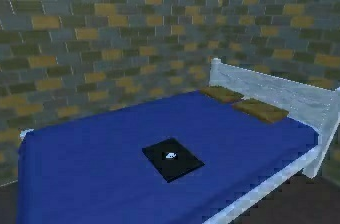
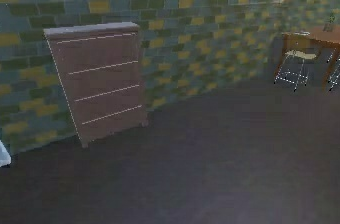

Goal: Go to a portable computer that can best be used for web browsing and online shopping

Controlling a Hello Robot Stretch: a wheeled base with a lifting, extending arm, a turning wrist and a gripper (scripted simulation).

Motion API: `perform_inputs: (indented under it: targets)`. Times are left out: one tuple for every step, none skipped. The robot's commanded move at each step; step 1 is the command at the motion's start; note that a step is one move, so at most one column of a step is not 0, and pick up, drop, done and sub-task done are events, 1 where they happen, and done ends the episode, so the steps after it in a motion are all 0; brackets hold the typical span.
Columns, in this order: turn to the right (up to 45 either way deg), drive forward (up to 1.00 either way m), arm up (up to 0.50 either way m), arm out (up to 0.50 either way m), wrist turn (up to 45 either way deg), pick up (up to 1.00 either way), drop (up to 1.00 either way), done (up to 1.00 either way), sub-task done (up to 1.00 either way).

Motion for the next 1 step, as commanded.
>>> perform_inputs:
  targets:
    - [0.0, 0.0, 0.0, 0.0, 0.0, 0.0, 0.0, 1.0, 0.0]
